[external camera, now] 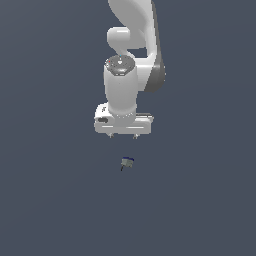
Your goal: Pick up the object and move it to a goal position.
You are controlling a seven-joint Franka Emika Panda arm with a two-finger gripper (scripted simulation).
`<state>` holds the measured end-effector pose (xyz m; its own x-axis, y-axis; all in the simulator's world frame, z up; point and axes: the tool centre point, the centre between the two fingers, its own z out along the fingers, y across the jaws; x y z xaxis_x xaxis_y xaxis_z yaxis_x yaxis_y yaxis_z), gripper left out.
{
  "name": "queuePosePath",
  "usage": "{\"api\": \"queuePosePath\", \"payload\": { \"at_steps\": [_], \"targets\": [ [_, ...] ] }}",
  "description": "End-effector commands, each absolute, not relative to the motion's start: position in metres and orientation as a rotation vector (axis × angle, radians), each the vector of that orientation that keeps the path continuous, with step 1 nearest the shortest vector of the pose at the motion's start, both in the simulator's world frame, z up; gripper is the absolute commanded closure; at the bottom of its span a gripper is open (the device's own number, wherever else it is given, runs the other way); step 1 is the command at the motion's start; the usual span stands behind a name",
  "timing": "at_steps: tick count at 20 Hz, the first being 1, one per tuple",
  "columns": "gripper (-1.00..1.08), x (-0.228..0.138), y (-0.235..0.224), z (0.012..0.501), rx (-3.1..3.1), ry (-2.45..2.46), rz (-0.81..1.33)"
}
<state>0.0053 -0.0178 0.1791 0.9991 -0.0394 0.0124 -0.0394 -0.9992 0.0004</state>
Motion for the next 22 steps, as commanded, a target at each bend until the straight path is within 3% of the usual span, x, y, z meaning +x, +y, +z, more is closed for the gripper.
{"api": "queuePosePath", "payload": {
  "at_steps": [1,22],
  "targets": [
    [-0.92,0.005,-0.018,0.179,3.14,-0.062,0.02],
    [-0.92,0.012,-0.018,0.163,3.121,-0.05,0.013]
  ]
}}
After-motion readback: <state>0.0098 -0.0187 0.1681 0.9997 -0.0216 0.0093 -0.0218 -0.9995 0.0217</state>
